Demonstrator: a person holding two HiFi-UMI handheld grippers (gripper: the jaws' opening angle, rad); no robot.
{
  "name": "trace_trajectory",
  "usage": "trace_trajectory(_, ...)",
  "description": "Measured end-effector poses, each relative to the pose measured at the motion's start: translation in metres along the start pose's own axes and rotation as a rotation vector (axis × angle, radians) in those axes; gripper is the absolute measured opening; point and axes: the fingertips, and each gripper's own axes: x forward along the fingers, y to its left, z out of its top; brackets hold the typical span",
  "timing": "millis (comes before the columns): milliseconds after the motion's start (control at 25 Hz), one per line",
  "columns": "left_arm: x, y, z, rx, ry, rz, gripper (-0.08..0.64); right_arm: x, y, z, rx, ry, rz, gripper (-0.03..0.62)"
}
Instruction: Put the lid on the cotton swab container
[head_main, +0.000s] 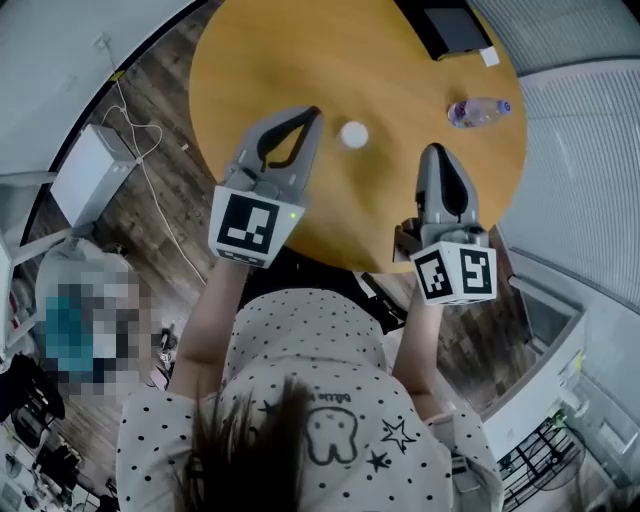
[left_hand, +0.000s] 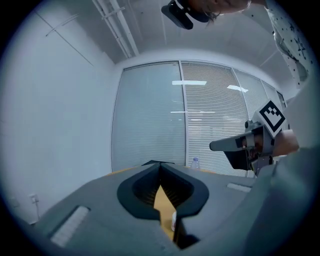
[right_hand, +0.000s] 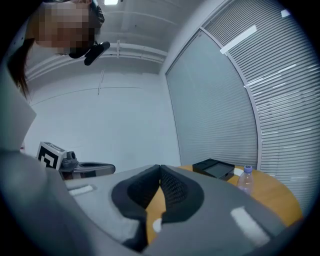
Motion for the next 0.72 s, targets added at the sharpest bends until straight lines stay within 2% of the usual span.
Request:
trace_trajectory(320, -0.036, -0.002, 0.035, -0.021, -0.048, 0.021, 0.009, -0.041, 0.006, 0.027, -0.031, -0.057, -0.032, 0.004)
trace_trajectory(720, -0.062, 0.001, 0.043, -0.009, -0.066, 0.071, 0.009, -0.078, -0.003, 0.019, -0.017, -0.050, -0.067, 0.005)
